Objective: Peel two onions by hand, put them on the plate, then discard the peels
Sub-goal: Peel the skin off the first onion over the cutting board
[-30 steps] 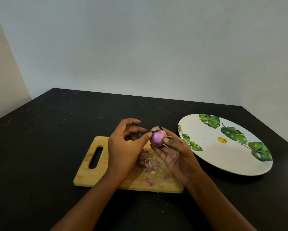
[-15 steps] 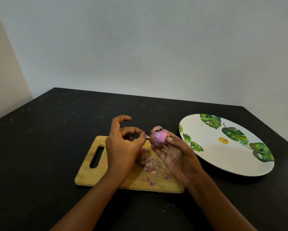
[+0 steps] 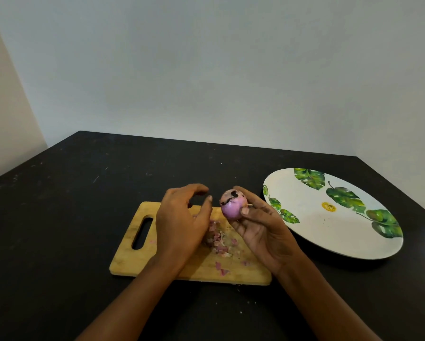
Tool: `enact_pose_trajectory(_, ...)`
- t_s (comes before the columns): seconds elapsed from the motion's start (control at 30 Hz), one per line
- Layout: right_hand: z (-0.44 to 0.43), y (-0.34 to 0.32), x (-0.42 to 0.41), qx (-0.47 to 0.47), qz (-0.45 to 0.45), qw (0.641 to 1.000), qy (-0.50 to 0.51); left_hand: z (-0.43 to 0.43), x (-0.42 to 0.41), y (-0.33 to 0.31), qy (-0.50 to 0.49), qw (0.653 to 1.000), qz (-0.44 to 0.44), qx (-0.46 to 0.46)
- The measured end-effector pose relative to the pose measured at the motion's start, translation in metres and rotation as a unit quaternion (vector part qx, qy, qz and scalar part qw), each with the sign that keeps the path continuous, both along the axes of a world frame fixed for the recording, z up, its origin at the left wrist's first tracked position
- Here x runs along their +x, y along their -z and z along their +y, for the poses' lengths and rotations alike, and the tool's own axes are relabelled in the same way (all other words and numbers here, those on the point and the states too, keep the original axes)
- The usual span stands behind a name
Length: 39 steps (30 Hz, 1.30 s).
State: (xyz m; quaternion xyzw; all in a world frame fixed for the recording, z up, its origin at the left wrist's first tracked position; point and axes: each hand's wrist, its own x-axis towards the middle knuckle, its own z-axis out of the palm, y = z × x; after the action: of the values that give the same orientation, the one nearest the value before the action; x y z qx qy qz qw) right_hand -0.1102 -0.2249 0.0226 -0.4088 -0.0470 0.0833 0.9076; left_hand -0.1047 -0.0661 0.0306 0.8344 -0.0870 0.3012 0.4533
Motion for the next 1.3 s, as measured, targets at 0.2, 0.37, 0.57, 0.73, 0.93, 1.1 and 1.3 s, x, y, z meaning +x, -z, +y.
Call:
enact_pose_trajectory(0.2, -0.001, 0.000, 0.001, -0.023, -0.004, 1.000, 0.013, -0.002, -0.009, -0.012, 0.081, 0.991, -0.033, -0.106)
enact_pose_trajectory(0.37, -0.001, -0.001, 0.002, -0.030, -0.005, 0.999, 0.020, -0.004, -0.010, -0.010, 0.114, 0.991, -0.014, -0.072)
enact_pose_trajectory(0.57, -0.003, -0.001, -0.002, -0.041, -0.011, 0.999, 0.008, -0.004, -0.010, -0.006, 0.107, 0.993, 0.005, -0.048)
enact_pose_trajectory(0.73, -0.002, -0.004, -0.004, -0.065, -0.026, 0.997, 0.009, -0.005, -0.011, -0.005, 0.097, 0.995, 0.003, -0.014)
enact_pose_trajectory(0.93, 0.002, -0.008, -0.007, -0.124, -0.031, 0.991, 0.050, -0.006, -0.013, -0.005, 0.087, 0.996, 0.004, -0.009)
enact_pose_trajectory(1.1, 0.005, -0.007, -0.008, -0.155, -0.024, 0.985, 0.074, -0.006, -0.013, -0.004, 0.083, 0.996, 0.016, -0.035)
enact_pose_trajectory(1.3, 0.005, -0.004, -0.008, -0.171, -0.028, 0.982, 0.079, -0.009, -0.016, -0.004, 0.075, 0.995, 0.037, -0.053)
